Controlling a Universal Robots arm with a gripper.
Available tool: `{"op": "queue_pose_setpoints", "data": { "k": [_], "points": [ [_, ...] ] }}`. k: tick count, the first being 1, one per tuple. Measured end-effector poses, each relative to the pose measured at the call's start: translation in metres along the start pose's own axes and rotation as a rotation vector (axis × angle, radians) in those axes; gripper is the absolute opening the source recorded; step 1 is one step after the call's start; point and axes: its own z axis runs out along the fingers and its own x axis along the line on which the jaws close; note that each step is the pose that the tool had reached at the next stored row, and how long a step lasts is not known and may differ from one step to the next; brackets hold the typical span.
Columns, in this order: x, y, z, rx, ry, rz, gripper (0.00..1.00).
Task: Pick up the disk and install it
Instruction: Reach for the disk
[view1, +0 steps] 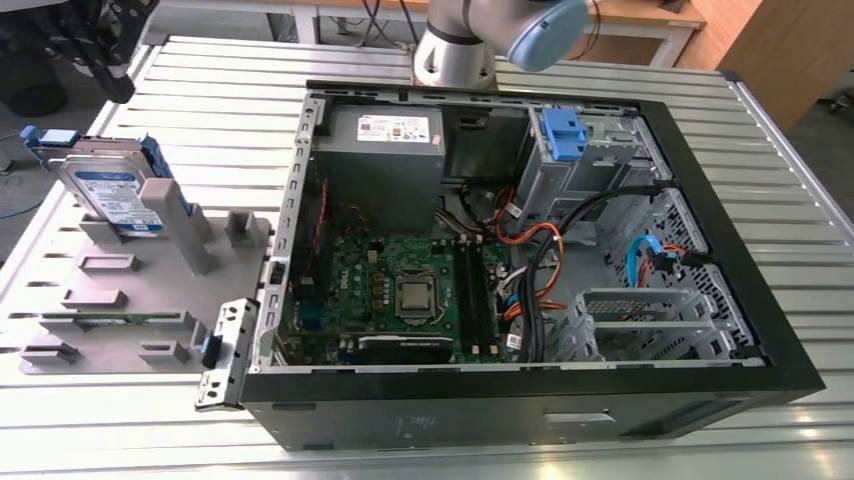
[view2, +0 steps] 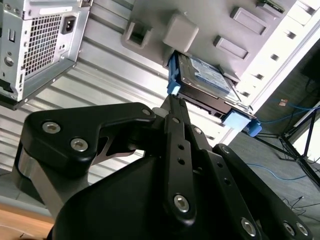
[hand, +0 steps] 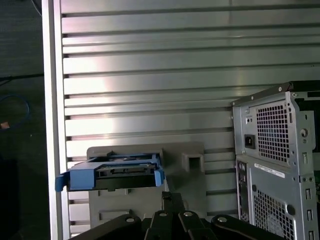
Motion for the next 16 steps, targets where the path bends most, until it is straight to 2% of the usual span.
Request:
{"op": "queue_pose_setpoints", "data": {
  "k": [5,8,11,16],
  "points": [
    [0.02,-0.0017,0.0037,0.0007,-0.0001,0.0,0.11],
    [0.0286,-0.0025,0.0067,0.0015,-0.0002,0.0,0.11],
    [0.032,-0.0028,0.0081,0.0021,-0.0003,0.0,0.11],
    [0.0323,-0.0028,0.0081,0.0021,-0.0002,0.0,0.11]
  ]
}}
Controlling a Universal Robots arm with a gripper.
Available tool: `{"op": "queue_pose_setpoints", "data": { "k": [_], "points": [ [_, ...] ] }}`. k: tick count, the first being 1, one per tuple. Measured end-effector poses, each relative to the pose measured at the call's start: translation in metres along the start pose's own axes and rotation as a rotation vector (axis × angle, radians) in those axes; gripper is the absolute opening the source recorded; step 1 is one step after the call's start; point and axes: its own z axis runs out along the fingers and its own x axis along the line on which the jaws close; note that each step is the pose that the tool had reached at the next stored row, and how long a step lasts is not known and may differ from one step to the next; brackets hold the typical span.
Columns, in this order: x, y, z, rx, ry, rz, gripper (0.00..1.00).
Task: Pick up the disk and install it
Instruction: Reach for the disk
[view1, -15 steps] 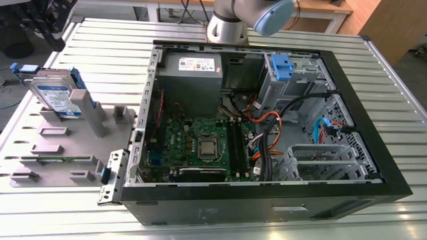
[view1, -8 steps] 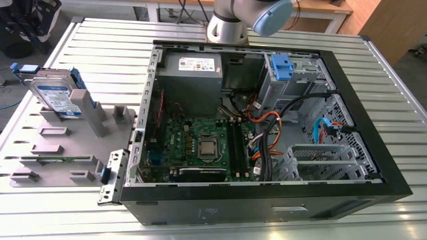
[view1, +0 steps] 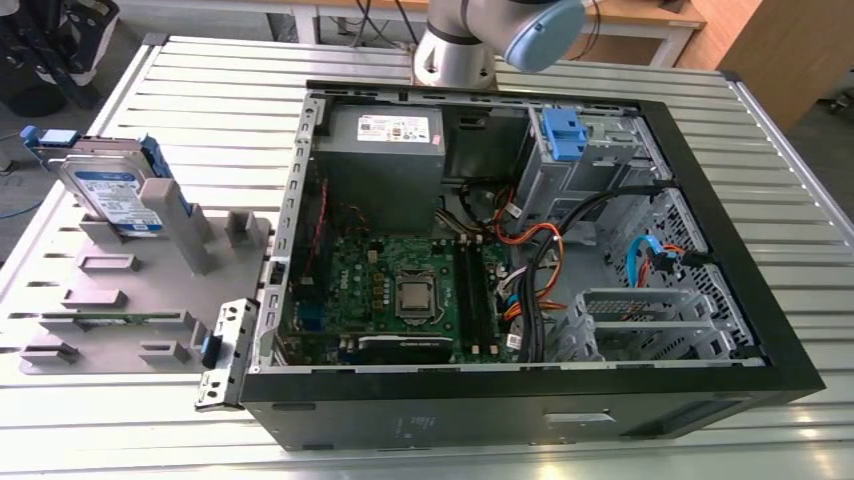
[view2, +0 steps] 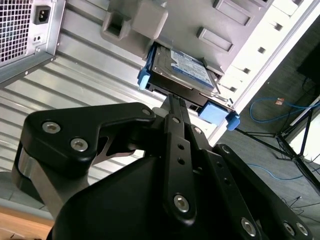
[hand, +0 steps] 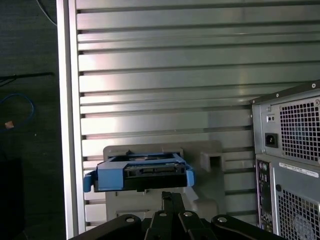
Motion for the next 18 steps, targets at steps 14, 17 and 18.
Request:
{"op": "queue_pose_setpoints", "data": {
  "k": [14,17,18],
  "points": [
    [0.0098,-0.0013,0.0132,-0.0001,-0.0002,0.0,0.11],
    [0.0134,-0.0017,0.0169,0.0,0.0,0.0,0.11],
    [0.0148,-0.0019,0.018,0.0001,0.0001,0.0,0.11]
  ]
}}
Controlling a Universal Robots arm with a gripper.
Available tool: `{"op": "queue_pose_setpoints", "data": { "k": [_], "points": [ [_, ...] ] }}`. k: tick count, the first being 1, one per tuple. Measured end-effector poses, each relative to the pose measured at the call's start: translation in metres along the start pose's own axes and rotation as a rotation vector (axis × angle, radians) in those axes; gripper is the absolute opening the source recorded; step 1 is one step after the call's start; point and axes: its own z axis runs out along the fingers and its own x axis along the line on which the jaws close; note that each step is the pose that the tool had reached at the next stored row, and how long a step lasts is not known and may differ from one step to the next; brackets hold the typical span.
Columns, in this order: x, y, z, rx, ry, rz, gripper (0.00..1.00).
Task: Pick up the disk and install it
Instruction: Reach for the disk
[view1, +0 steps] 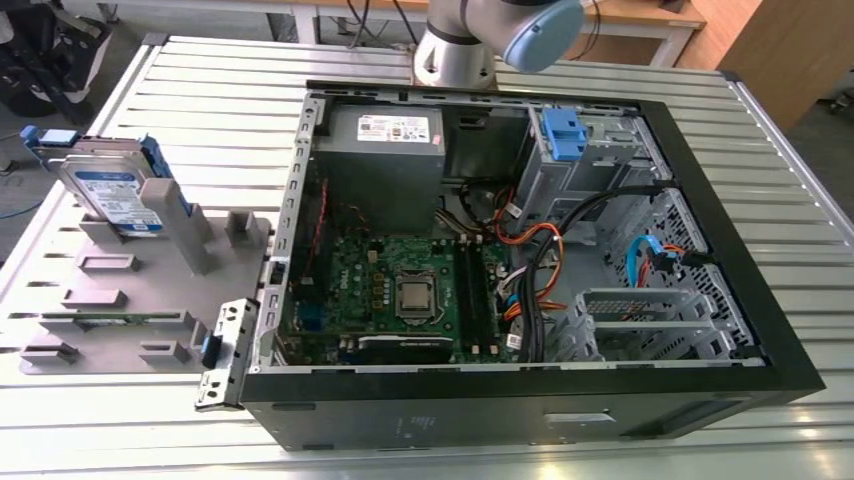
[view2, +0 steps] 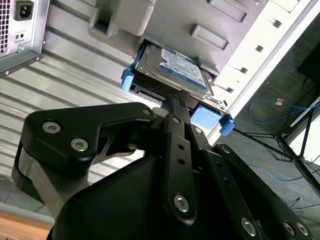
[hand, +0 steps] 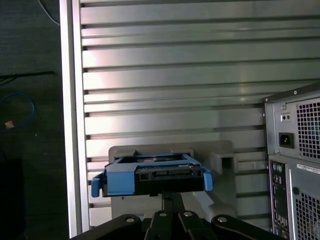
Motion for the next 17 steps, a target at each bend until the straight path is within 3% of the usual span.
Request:
{"op": "queue_pose_setpoints", "data": {
  "k": [17],
  "points": [
    [0.012,-0.0015,0.0149,0.0004,-0.0002,0.0,0.11]
  ]
}}
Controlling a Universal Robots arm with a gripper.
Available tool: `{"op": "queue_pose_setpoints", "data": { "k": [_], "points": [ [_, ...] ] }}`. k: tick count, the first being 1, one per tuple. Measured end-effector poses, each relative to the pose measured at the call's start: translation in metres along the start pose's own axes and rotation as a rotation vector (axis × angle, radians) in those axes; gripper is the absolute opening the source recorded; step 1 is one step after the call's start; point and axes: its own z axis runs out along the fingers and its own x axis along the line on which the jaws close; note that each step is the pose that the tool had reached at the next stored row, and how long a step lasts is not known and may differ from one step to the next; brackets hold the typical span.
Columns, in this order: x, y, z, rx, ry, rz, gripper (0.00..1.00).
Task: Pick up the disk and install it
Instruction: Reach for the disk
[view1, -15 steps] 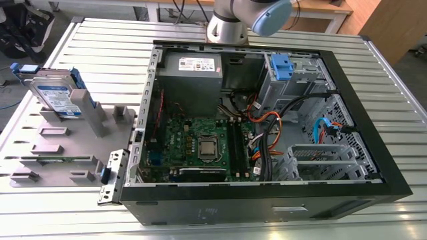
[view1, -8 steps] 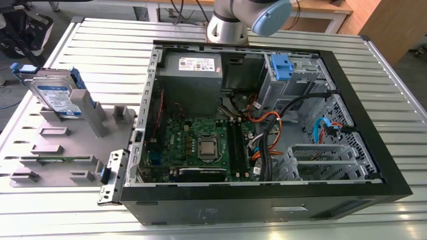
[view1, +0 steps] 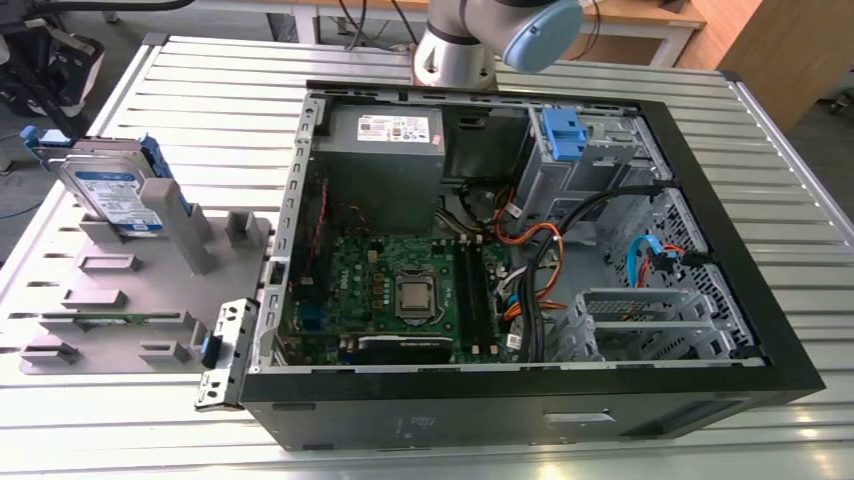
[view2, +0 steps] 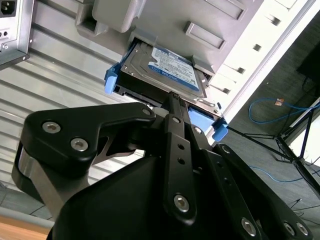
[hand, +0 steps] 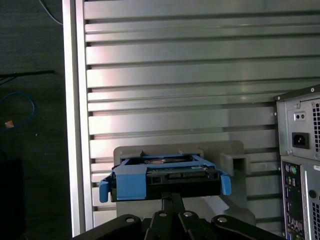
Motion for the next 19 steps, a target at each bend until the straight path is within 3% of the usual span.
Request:
{"op": "queue_pose_setpoints", "data": {
  "k": [19],
  "points": [
    [0.0022,-0.0003,0.0035,0.0001,0.0001,0.0,0.11]
  ]
}}
